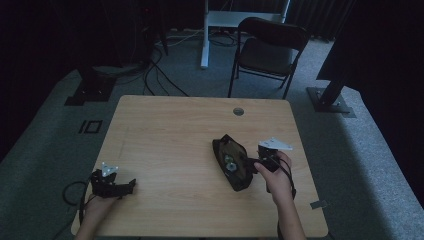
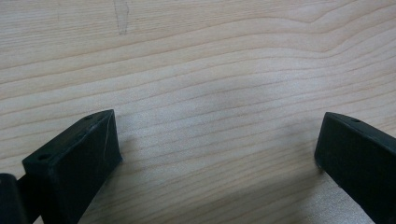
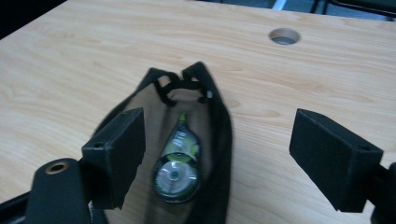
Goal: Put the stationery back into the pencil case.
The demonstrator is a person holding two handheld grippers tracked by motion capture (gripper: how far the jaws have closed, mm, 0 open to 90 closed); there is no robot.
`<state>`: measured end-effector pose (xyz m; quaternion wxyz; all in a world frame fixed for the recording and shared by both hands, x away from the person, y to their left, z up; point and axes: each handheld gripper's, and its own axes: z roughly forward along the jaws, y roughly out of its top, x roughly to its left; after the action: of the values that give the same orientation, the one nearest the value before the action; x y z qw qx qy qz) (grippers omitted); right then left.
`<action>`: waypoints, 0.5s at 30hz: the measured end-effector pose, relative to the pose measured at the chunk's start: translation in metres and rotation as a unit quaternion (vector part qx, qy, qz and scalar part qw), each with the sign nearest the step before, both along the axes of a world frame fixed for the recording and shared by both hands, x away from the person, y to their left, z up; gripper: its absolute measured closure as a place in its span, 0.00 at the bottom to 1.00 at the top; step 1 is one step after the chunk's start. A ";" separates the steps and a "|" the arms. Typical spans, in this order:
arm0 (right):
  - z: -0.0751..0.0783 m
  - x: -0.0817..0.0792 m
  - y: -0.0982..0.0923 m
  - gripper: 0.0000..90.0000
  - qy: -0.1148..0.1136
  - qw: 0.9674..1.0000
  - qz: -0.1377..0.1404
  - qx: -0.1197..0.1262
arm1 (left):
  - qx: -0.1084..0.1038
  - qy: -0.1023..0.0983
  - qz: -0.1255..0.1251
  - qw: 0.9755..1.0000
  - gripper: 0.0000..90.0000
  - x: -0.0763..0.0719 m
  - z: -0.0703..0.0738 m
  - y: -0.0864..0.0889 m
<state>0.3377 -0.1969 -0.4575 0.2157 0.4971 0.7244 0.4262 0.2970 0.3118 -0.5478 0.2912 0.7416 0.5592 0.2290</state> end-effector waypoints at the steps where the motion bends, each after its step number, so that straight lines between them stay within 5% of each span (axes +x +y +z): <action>1: -0.001 -0.001 -0.003 0.20 -0.005 1.000 -0.005 0.004 | 0.000 0.000 0.000 1.000 0.00 0.000 0.000 0.000; 15: -0.021 -0.015 -0.044 0.20 0.009 0.999 -0.040 -0.017 | 0.001 0.000 0.000 1.000 0.00 0.000 0.000 0.000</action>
<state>0.3231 -0.2407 -0.4783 0.2344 0.5260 0.7126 0.4006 0.2970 0.3119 -0.5478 0.2905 0.7422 0.5589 0.2290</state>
